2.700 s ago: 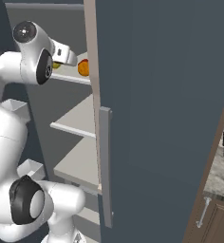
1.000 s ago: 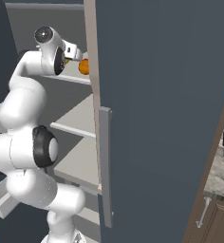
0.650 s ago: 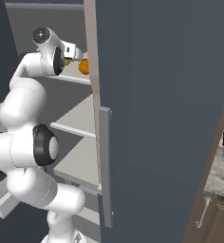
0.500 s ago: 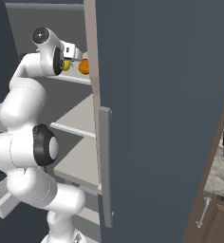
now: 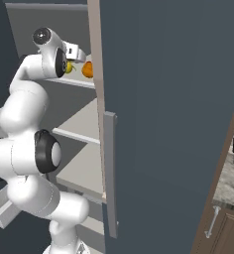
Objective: Take the lemon and orange from the second highest rack and move them to the highest rack where the bell pepper and steak are located, to maximize freezer space. Close the freezer door after rearranging.
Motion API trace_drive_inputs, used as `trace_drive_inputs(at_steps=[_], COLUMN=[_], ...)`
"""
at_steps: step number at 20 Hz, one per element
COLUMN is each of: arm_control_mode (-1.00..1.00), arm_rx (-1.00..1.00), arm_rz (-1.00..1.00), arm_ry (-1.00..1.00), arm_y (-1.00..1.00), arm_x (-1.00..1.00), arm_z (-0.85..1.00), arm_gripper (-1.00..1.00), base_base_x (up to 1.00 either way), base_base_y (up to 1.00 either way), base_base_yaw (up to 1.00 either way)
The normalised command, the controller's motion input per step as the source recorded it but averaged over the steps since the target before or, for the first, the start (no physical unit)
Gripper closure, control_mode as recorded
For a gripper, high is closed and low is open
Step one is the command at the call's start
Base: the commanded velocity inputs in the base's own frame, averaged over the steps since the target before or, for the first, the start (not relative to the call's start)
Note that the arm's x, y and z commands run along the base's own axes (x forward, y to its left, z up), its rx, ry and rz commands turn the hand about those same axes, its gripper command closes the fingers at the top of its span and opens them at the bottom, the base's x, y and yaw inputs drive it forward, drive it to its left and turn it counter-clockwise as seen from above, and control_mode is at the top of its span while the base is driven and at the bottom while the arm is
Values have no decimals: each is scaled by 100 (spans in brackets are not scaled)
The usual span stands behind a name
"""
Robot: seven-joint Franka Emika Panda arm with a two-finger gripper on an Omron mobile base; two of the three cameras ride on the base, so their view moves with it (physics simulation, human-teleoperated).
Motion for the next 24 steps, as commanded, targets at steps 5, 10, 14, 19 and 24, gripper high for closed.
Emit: trace_drive_inputs(at_steps=[5,10,14,19,24], arm_control_mode=[-100,-100,-100,-100,-100], arm_rx=[2,0,0,0,0], arm_rz=[3,7,10,2,0], arm_ry=[0,-1,-13,-21,-9], arm_y=[0,0,0,-5,-16], arm_x=[-5,-22,-44,-67,-87], arm_z=[30,13,0,6,14], arm_gripper=[-100,-100,-100,-100,-100], base_base_x=[0,0,0,0,0], base_base_y=[0,0,0,0,0], base_base_yaw=[0,0,0,0,0])
